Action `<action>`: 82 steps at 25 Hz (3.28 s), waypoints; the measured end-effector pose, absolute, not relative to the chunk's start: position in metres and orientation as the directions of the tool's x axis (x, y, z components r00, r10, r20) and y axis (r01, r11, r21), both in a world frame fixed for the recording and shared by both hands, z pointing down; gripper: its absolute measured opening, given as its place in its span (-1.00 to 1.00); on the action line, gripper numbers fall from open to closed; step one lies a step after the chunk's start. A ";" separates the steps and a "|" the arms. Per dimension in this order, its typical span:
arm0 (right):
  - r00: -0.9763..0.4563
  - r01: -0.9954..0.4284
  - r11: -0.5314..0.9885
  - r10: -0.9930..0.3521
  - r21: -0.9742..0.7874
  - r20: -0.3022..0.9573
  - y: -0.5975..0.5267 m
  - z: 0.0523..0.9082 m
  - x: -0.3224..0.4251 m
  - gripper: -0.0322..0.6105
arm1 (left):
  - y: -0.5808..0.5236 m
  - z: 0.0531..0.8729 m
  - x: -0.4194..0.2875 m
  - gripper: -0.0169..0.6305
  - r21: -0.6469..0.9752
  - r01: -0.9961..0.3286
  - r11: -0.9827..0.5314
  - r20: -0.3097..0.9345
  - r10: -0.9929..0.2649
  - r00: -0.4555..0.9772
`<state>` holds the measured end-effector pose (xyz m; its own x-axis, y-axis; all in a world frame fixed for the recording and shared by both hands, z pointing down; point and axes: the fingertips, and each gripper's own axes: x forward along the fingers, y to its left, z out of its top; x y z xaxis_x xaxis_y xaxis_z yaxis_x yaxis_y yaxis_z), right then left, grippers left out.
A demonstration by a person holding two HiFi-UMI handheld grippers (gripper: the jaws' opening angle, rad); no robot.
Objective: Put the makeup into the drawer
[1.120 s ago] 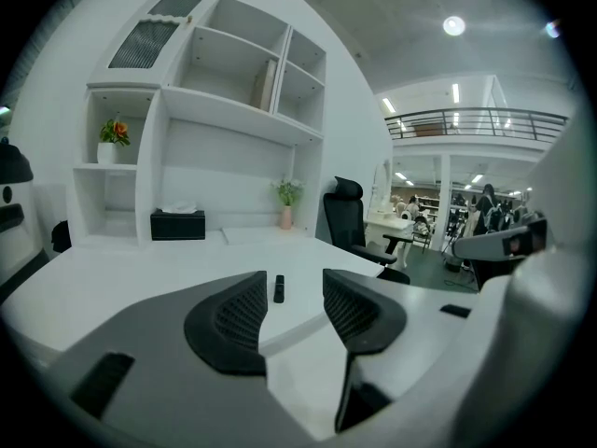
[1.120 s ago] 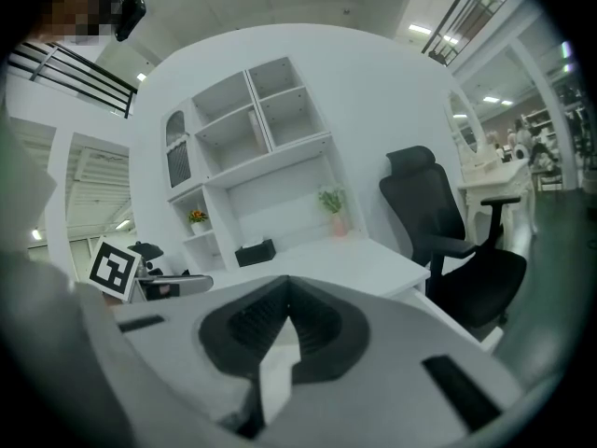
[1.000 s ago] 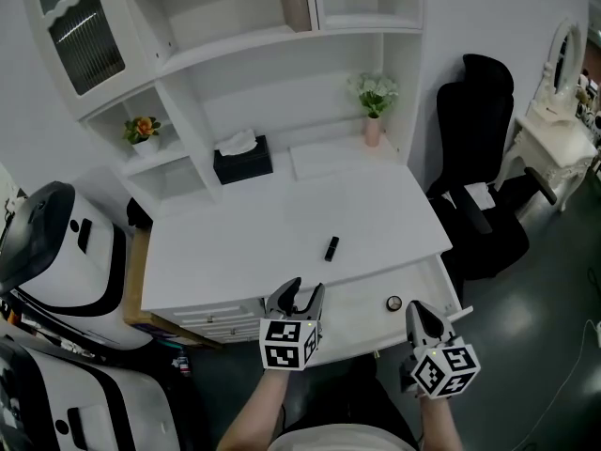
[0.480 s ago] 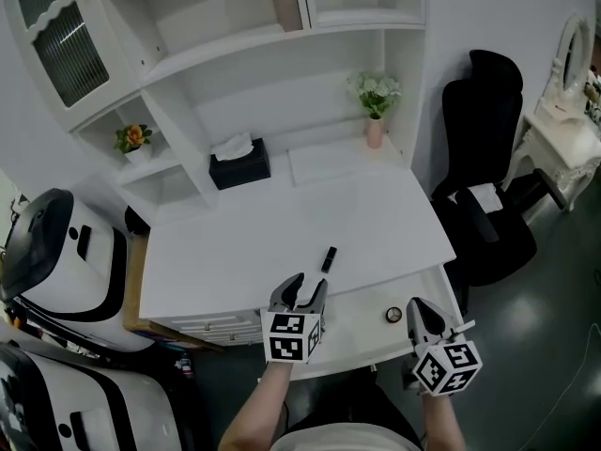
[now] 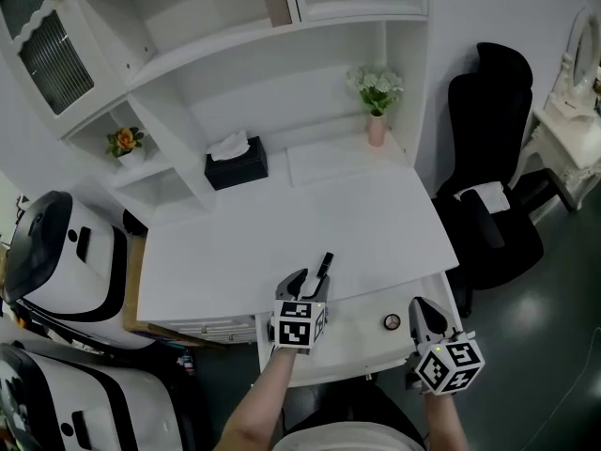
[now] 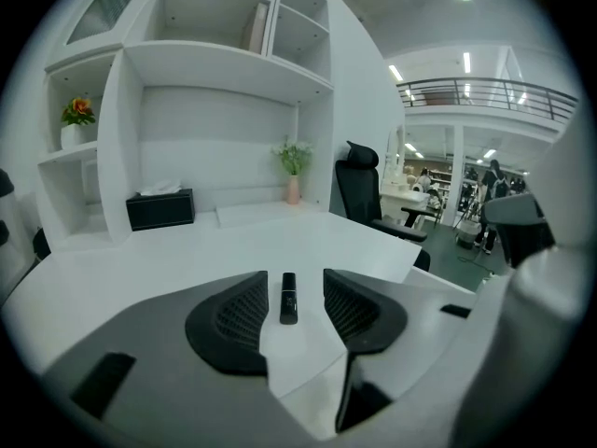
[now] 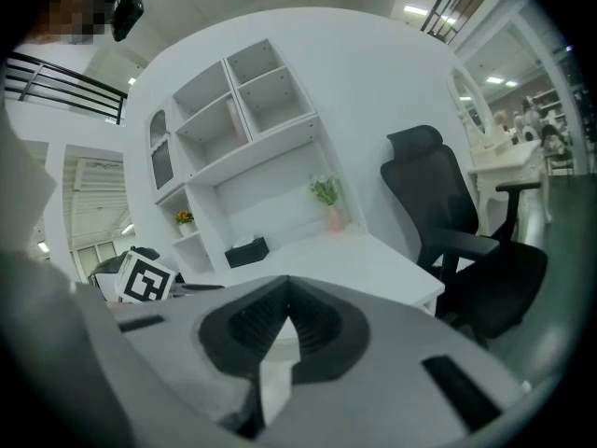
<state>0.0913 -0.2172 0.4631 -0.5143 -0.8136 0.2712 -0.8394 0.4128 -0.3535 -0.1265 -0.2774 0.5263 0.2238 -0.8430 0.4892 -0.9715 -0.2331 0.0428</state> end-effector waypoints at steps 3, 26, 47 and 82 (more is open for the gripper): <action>-0.518 -0.837 0.412 -0.809 -0.360 0.277 -0.224 0.466 0.095 -0.89 | -0.289 0.543 -0.127 -0.38 0.036 -0.974 -0.224 0.527 -0.824 0.209; -0.528 -0.831 0.404 -0.790 -0.383 0.310 -0.240 0.480 0.104 -0.89 | -0.323 0.605 -0.124 -0.63 -0.007 -0.971 -0.239 0.697 -0.697 0.166; -0.556 -0.811 0.427 -0.773 -0.399 0.304 -0.223 0.478 0.085 -0.89 | -0.281 0.552 -0.109 -0.65 -0.019 -0.942 -0.336 0.602 -0.756 0.257; -0.551 -0.813 0.423 -0.781 -0.399 0.294 -0.183 0.475 0.064 -0.89 | -0.179 0.590 -0.071 -0.65 0.074 -0.855 -0.513 0.652 -0.624 0.431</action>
